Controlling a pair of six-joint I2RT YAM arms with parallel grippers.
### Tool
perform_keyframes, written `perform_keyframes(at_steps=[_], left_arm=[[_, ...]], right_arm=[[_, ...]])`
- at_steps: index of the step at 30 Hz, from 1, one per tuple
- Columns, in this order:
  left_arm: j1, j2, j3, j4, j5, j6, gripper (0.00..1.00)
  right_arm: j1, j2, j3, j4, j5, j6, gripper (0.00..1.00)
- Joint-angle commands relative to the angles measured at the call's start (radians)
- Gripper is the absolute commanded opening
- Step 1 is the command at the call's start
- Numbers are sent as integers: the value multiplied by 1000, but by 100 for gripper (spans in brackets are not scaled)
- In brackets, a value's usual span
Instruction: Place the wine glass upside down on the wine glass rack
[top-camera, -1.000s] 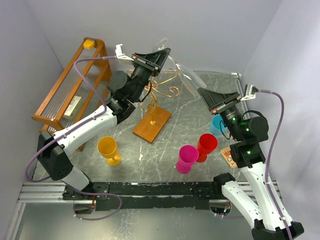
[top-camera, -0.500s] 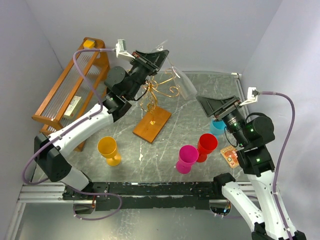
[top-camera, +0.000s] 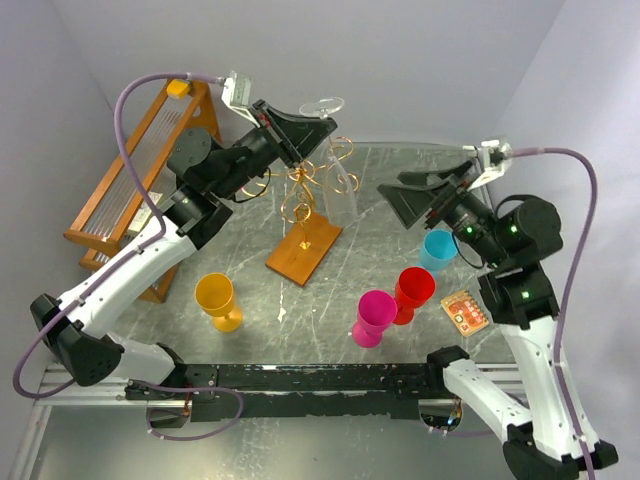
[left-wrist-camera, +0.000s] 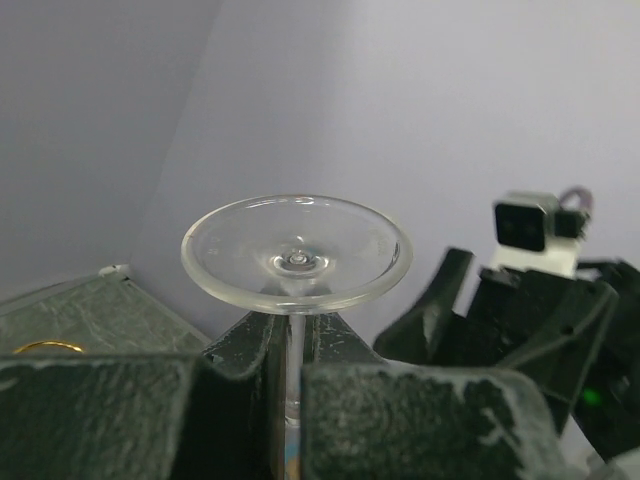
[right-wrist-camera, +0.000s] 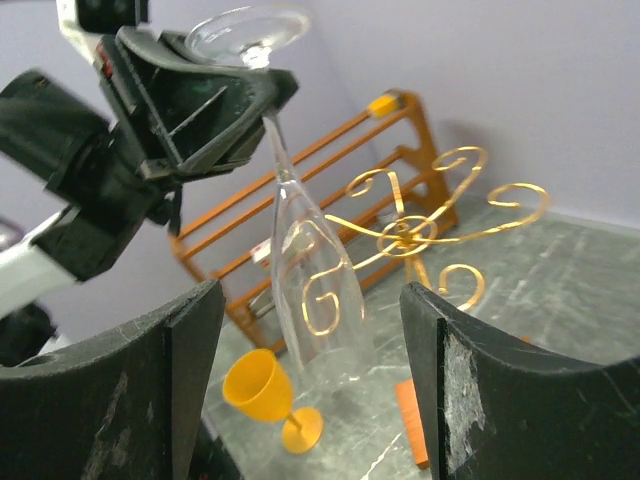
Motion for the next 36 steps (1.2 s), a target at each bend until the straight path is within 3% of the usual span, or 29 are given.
perform_keyframes(at_steps=[1,4,11,20,26,33,36], left_arm=[[0,-18,24,14,242,88,7],[0,-7,29,24,318,92,7],[0,8,14,67,396,62,7],[0,24,-4,119,436,13,7],[0,14,-25,148,462,-17,7],[0,5,-40,152,474,-31,7],[0,-2,-42,153,472,-36,7]], right_arm=[[4,75,-12,194,-313,0,72],[4,133,-18,301,-402,70,70],[22,210,-39,453,-428,165,65],[147,279,-15,372,-293,80,55],[156,280,-36,399,-242,104,40],[156,259,-42,399,-216,99,36],[156,269,-40,406,-231,102,27]])
